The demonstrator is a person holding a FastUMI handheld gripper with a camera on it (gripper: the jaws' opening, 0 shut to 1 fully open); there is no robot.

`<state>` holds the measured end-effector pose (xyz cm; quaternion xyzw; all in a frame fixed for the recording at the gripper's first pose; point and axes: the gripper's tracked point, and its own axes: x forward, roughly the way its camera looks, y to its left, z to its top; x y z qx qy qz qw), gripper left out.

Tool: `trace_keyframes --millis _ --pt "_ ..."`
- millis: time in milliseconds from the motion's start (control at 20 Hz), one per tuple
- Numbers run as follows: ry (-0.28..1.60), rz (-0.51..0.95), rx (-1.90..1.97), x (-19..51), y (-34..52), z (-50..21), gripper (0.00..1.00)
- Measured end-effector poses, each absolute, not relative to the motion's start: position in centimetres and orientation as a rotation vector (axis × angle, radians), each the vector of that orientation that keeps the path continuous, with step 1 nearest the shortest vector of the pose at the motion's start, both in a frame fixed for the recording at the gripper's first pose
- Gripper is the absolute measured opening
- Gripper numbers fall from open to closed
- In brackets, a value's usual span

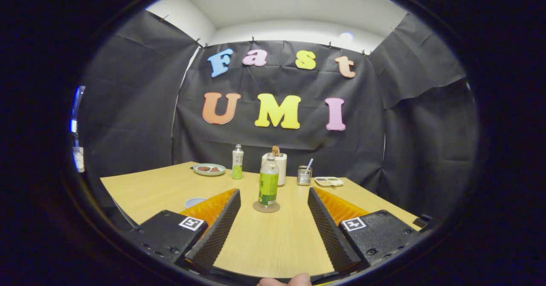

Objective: Take the bottle from table, then pour the juice into the cup, finally place the bottle on the coaster

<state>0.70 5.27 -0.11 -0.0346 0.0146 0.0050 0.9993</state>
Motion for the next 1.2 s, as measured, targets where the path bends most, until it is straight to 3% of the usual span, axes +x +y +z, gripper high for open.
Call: trace_keyframes --millis 1200 --pt "0.019 0.0 -0.039 0.8 6.9 -0.8 1.0"
